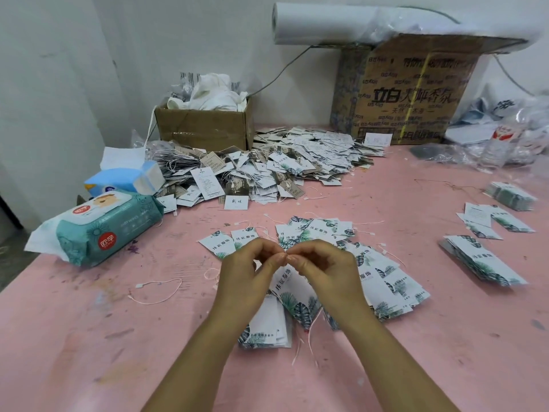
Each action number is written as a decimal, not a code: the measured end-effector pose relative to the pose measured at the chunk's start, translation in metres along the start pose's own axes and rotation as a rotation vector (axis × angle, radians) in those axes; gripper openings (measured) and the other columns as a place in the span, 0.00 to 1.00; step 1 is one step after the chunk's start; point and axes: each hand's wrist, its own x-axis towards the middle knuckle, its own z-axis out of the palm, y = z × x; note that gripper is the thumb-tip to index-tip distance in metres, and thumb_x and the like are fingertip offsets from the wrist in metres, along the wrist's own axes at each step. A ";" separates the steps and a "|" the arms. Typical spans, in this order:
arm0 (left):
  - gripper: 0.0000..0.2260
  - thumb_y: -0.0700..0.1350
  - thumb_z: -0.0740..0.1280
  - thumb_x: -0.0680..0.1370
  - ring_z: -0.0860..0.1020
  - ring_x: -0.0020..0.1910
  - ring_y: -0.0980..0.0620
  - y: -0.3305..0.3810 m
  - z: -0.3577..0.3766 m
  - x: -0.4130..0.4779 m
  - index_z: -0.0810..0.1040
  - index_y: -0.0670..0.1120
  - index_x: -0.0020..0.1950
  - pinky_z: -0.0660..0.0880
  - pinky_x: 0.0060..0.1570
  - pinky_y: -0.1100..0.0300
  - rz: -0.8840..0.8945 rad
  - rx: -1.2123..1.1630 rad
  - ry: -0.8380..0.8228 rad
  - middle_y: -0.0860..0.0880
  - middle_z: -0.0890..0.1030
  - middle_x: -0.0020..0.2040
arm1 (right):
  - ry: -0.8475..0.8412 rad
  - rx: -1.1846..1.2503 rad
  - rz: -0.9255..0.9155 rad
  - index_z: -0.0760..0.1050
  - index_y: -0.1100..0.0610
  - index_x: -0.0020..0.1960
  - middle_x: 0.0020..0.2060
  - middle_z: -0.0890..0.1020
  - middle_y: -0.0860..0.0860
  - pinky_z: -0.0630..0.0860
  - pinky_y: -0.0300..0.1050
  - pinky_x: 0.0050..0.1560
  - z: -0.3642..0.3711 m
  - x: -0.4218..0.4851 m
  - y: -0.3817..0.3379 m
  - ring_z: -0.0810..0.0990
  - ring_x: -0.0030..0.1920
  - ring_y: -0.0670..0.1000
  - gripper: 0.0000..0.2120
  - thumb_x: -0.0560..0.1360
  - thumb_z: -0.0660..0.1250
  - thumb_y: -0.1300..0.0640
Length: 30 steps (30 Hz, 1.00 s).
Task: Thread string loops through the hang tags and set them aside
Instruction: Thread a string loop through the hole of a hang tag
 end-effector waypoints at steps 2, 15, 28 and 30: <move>0.11 0.38 0.69 0.73 0.73 0.32 0.65 0.000 0.001 0.000 0.77 0.53 0.38 0.66 0.34 0.73 -0.001 0.000 -0.012 0.61 0.79 0.32 | -0.007 0.020 0.005 0.80 0.48 0.39 0.31 0.81 0.41 0.73 0.34 0.39 0.000 0.000 0.000 0.78 0.34 0.41 0.13 0.69 0.71 0.67; 0.09 0.40 0.68 0.74 0.75 0.41 0.52 -0.001 0.003 -0.001 0.76 0.52 0.39 0.67 0.41 0.64 -0.007 0.021 -0.006 0.52 0.79 0.38 | -0.009 0.123 0.069 0.79 0.54 0.39 0.28 0.81 0.47 0.76 0.37 0.36 0.001 0.001 0.003 0.78 0.30 0.45 0.11 0.70 0.69 0.70; 0.08 0.39 0.70 0.73 0.72 0.33 0.60 0.001 0.000 0.000 0.78 0.51 0.37 0.68 0.36 0.63 -0.025 -0.139 -0.055 0.58 0.79 0.33 | 0.017 0.187 0.137 0.82 0.49 0.33 0.31 0.83 0.47 0.76 0.35 0.36 -0.002 0.002 0.000 0.79 0.33 0.43 0.12 0.66 0.73 0.66; 0.08 0.39 0.72 0.71 0.72 0.32 0.60 0.000 -0.002 0.001 0.79 0.50 0.35 0.68 0.36 0.61 -0.049 -0.198 -0.068 0.57 0.79 0.32 | -0.008 0.229 0.136 0.83 0.50 0.33 0.31 0.82 0.47 0.76 0.36 0.36 -0.002 0.002 -0.002 0.79 0.33 0.43 0.07 0.62 0.73 0.62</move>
